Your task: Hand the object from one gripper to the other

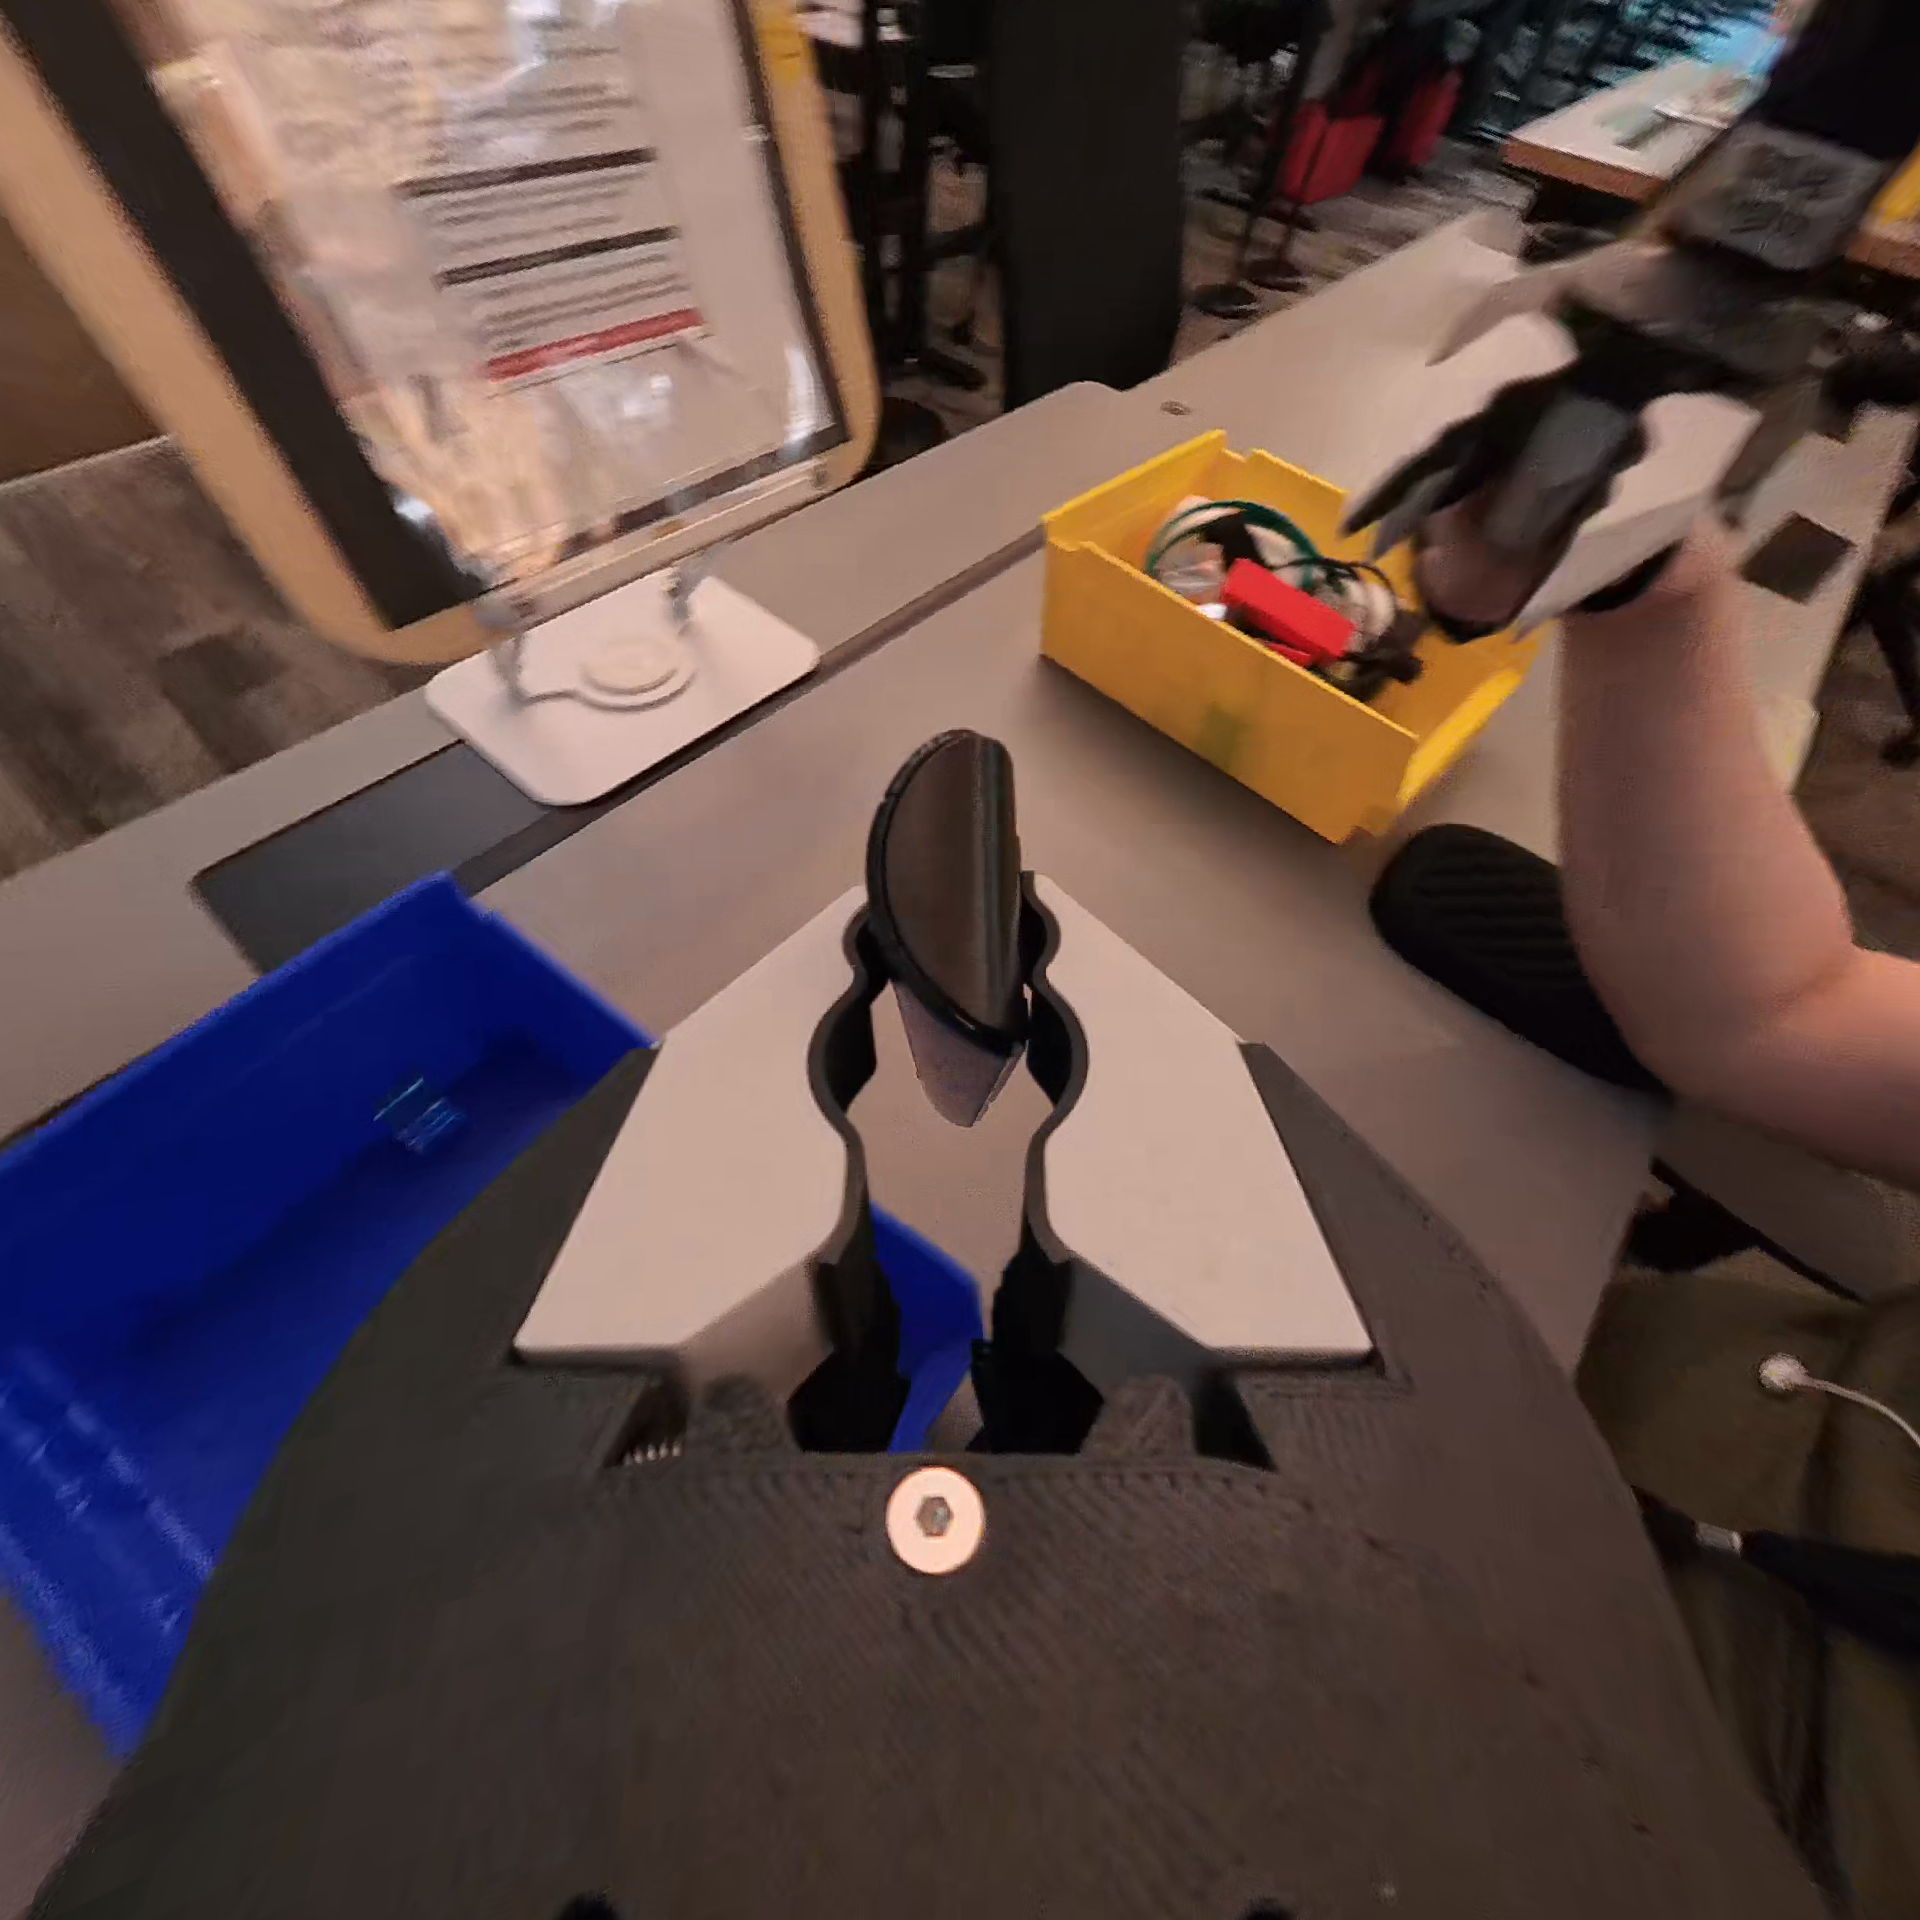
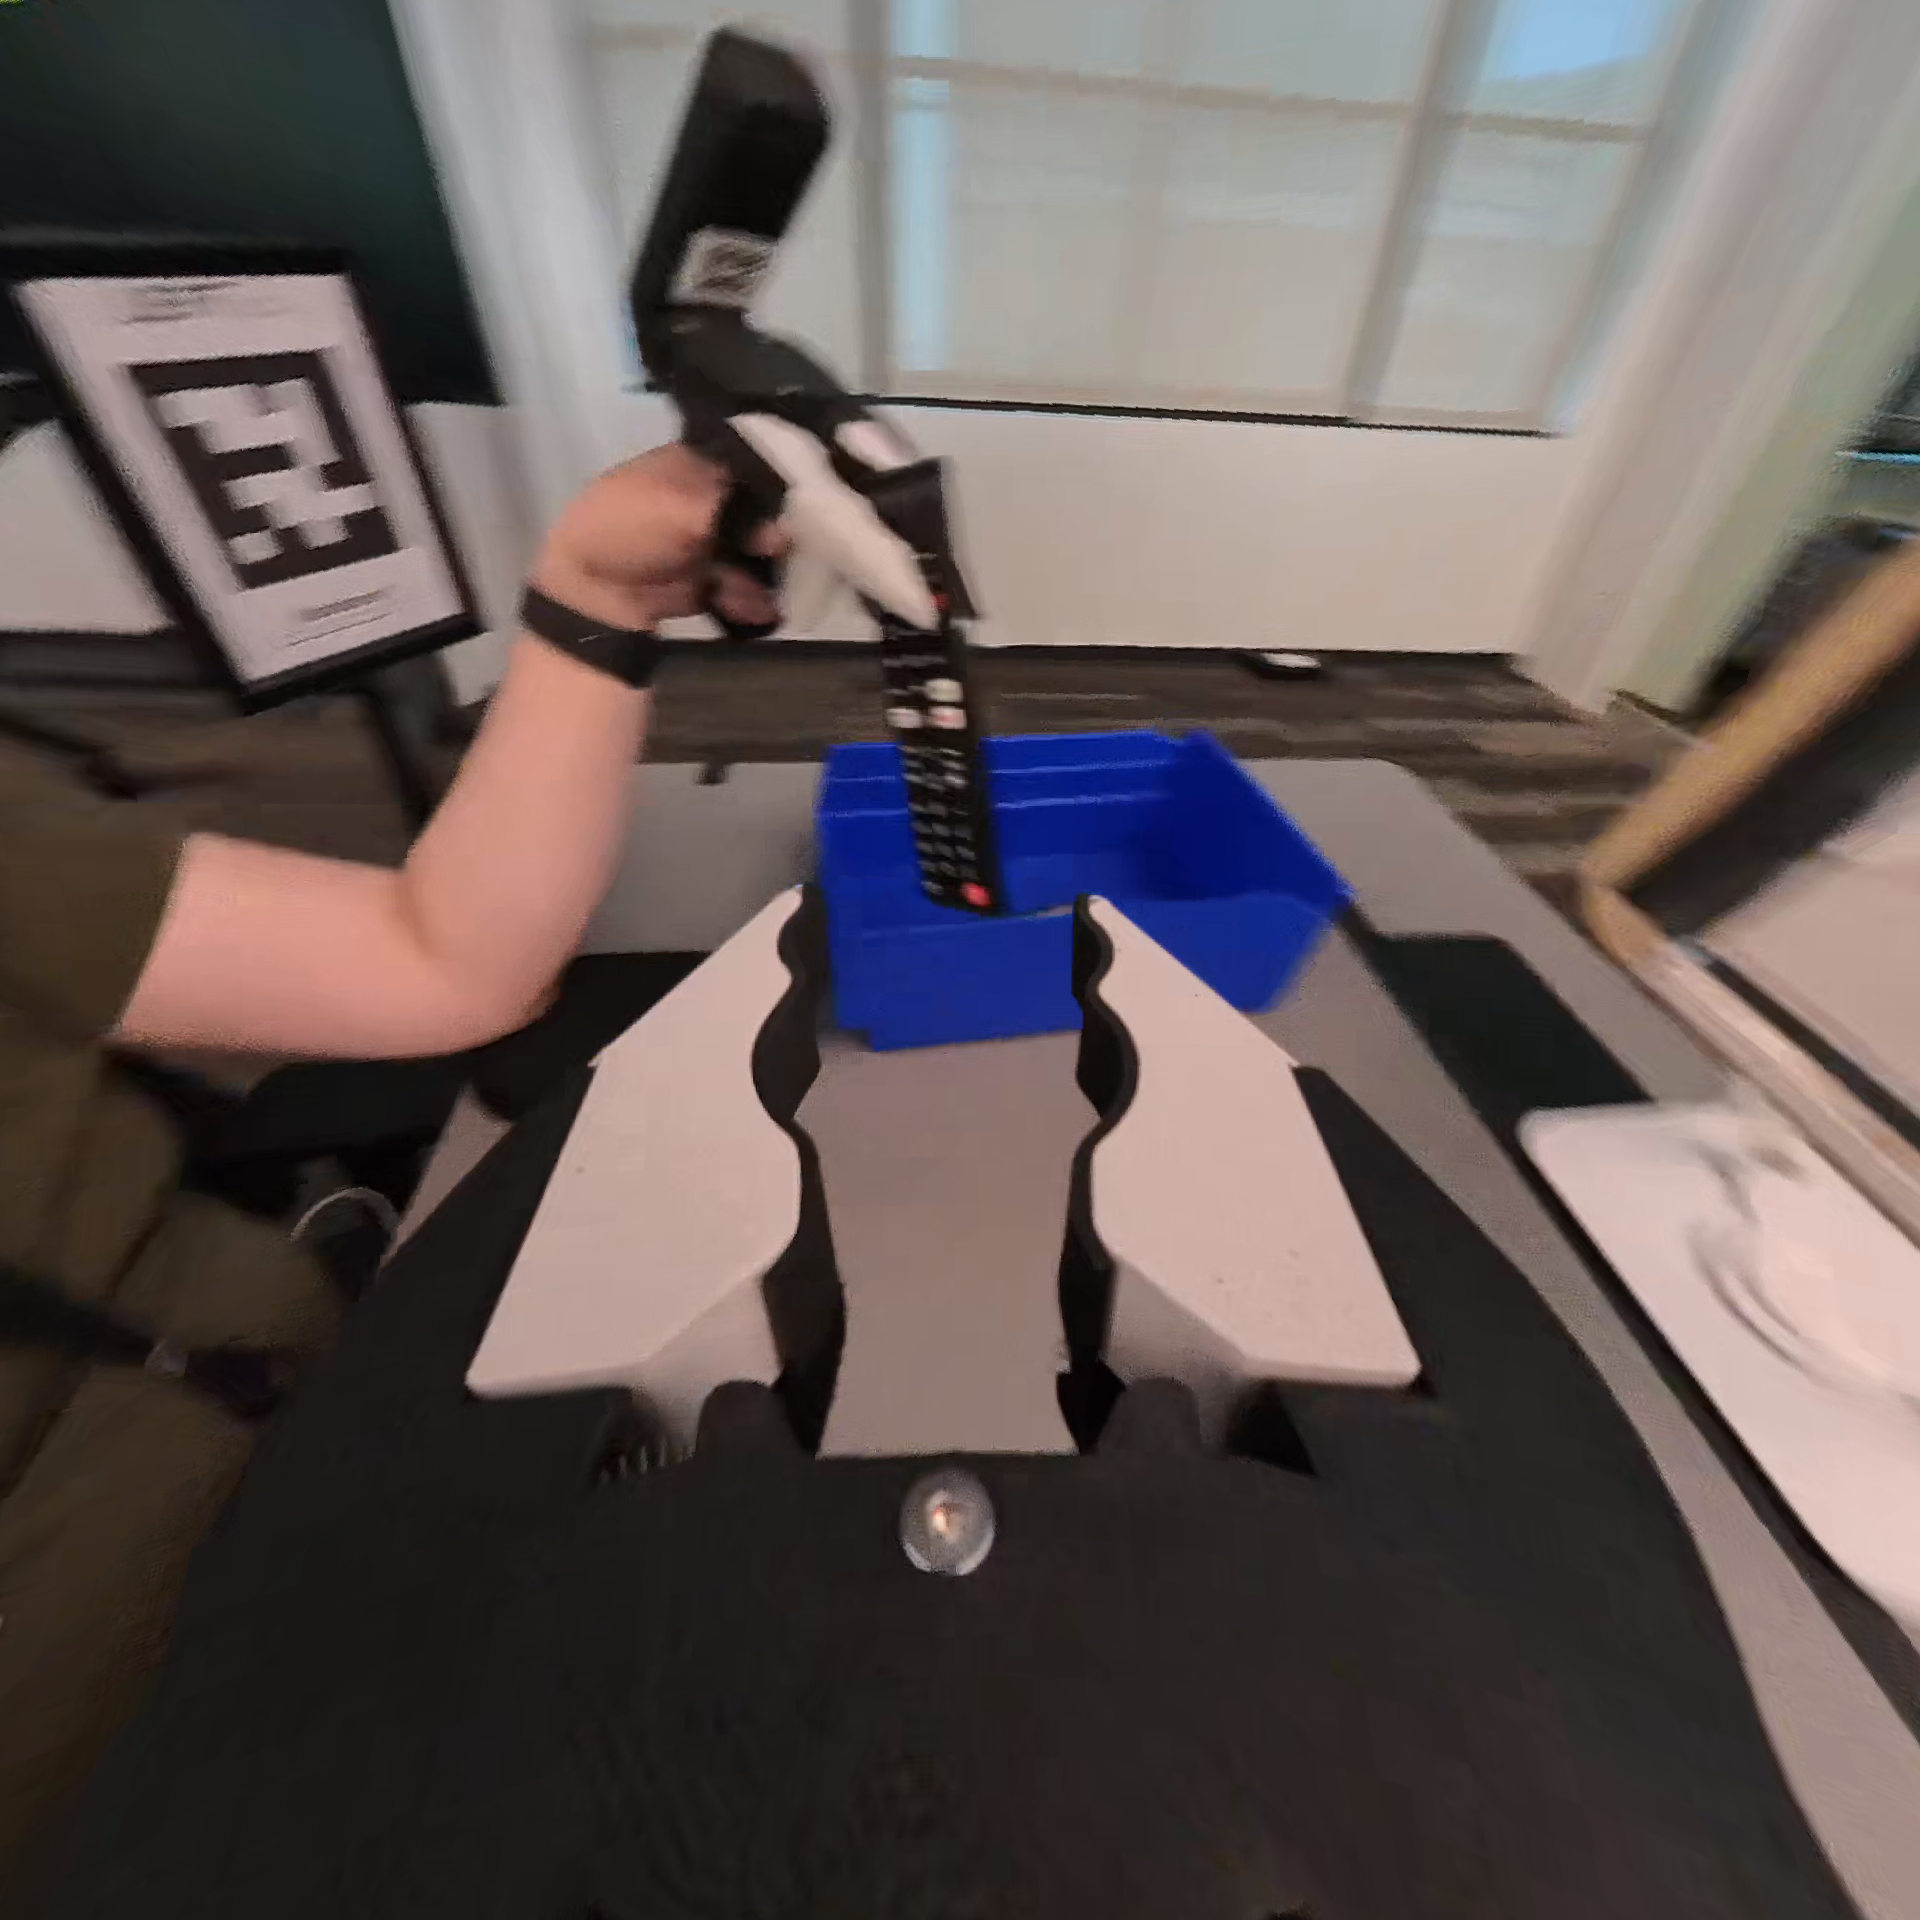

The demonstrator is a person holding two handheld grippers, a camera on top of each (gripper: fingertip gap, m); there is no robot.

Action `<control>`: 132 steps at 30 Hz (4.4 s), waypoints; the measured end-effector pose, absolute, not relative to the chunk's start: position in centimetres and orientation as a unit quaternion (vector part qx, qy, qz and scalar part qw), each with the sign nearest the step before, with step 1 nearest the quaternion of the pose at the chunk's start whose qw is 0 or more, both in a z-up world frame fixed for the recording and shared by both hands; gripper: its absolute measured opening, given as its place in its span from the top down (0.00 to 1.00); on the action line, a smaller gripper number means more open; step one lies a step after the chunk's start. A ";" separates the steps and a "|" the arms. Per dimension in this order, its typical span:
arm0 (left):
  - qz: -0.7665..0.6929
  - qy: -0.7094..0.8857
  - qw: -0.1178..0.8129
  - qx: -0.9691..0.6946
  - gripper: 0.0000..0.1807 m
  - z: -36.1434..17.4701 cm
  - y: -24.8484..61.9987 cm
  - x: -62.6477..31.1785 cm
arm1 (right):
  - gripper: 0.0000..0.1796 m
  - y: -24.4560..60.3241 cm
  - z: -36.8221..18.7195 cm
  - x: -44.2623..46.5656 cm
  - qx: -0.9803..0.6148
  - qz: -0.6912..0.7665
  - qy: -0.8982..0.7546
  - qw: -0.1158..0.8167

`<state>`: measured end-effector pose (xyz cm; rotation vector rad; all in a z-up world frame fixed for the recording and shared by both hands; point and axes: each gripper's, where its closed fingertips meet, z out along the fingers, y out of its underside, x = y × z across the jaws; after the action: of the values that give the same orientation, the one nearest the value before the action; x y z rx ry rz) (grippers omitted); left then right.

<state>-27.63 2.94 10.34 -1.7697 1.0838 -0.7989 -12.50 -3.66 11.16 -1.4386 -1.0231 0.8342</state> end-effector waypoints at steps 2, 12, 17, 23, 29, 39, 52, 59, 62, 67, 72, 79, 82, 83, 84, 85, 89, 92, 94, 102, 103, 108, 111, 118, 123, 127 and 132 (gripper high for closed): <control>-0.336 0.476 0.430 -0.689 0.87 10.7 0.7 -25.6 | 0.71 -4.6 10.1 -16.6 -0.585 0.378 -0.480 0.533; -0.368 0.583 0.370 -0.623 0.88 9.6 -4.8 -18.7 | 0.77 -3.4 6.0 -22.1 -0.588 0.410 -0.507 0.479; -0.378 0.539 0.456 -0.599 0.70 12.2 -3.2 -18.0 | 0.88 -2.5 6.4 -20.5 -0.593 0.414 -0.490 0.486; -0.441 0.469 0.466 -0.607 0.61 13.5 -1.4 -20.2 | 0.88 2.9 10.1 -15.3 -0.585 0.587 -0.236 0.508; -0.433 0.446 0.392 -0.678 0.57 8.4 2.0 -18.2 | 0.88 5.9 9.0 -11.3 -0.529 0.704 -0.098 0.464; -0.575 0.443 0.255 -0.639 0.81 5.6 0.3 -13.2 | 0.88 4.5 9.6 -14.2 -0.542 0.679 -0.156 0.470; -0.237 0.592 0.501 -0.585 0.88 5.1 2.9 -12.8 | 0.62 0.7 12.8 -13.4 -0.558 0.493 -0.310 0.592; -0.030 0.631 0.594 -0.498 0.88 6.6 4.0 -14.2 | 0.45 0.1 14.1 -6.8 -0.577 0.079 -0.389 0.714; 0.055 0.654 0.596 -0.463 0.88 6.1 4.2 -14.9 | 0.53 -2.1 13.1 -7.3 -0.536 -0.071 -0.485 0.687; 0.067 0.691 0.567 -0.443 0.88 4.5 3.5 -14.9 | 0.67 -3.8 11.6 -9.3 -0.516 -0.107 -0.555 0.644; 0.056 0.713 0.555 -0.424 0.88 4.2 2.5 -14.8 | 0.72 -3.5 10.0 -9.5 -0.531 -0.119 -0.578 0.608; 0.044 0.723 0.558 -0.404 0.88 4.4 1.5 -14.8 | 0.85 -4.1 8.9 -10.3 -0.537 -0.103 -0.605 0.580; 0.046 0.718 0.568 -0.399 0.87 4.7 1.5 -14.8 | 0.86 -4.1 8.8 -10.2 -0.541 -0.111 -0.606 0.573; 0.051 0.710 0.580 -0.396 0.87 5.1 1.7 -14.8 | 0.86 -4.1 9.0 -10.3 -0.539 -0.116 -0.605 0.574; 0.060 0.696 0.598 -0.392 0.86 5.7 2.0 -14.9 | 0.87 -4.0 9.2 -10.3 -0.538 -0.127 -0.605 0.574; 0.066 0.679 0.618 -0.391 0.85 6.4 2.3 -15.0 | 0.87 -3.9 9.5 -10.4 -0.532 -0.143 -0.603 0.578; -0.020 0.611 0.649 -0.454 0.63 9.2 3.2 -16.6 | 0.87 -2.9 11.8 -9.6 -0.509 -0.249 -0.569 0.596; -0.141 0.522 0.688 -0.483 0.59 13.1 3.6 -18.8 | 0.87 -3.0 14.8 -9.0 -0.475 -0.301 -0.522 0.641; -0.249 0.470 0.696 -0.482 0.61 15.3 3.2 -20.0 | 0.88 -3.6 16.8 -8.8 -0.452 -0.309 -0.489 0.679; -0.689 0.380 0.412 -0.460 0.59 15.8 -0.5 -17.3 | 0.88 -4.6 17.5 -9.4 -0.454 -0.319 -0.484 0.677; -0.709 0.377 0.373 -0.465 0.58 15.0 -0.7 -16.3 | 0.88 -4.4 17.1 -9.5 -0.456 -0.325 -0.491 0.667; -0.800 0.297 0.279 -0.441 0.55 14.4 -0.1 -14.1 | 0.88 -3.9 15.9 -11.5 -0.432 -0.342 -0.525 0.649; -0.810 0.297 0.271 -0.428 0.55 14.5 -0.7 -13.6 | 0.88 -4.2 15.7 -13.1 -0.408 -0.341 -0.540 0.653; -0.843 0.245 0.231 -0.420 0.77 16.2 -1.8 -13.8 | 0.88 -3.9 15.5 -15.9 -0.348 -0.382 -0.544 0.661; -0.816 0.239 0.245 -0.465 0.79 15.6 -1.2 -13.8 | 0.88 -3.0 14.5 -16.6 -0.311 -0.420 -0.556 0.646; -0.809 0.238 0.262 -0.470 0.81 15.6 -0.7 -14.3 | 0.88 -2.6 14.2 -17.0 -0.280 -0.433 -0.557 0.651; -0.798 0.228 0.308 -0.465 0.87 16.2 0.9 -15.8 | 0.83 -2.0 14.2 -16.6 -0.308 -0.394 -0.544 0.674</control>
<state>-15.85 0.87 16.20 -1.2301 0.6028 -2.1089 -16.57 -2.03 14.23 -0.6932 -1.2238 -0.8872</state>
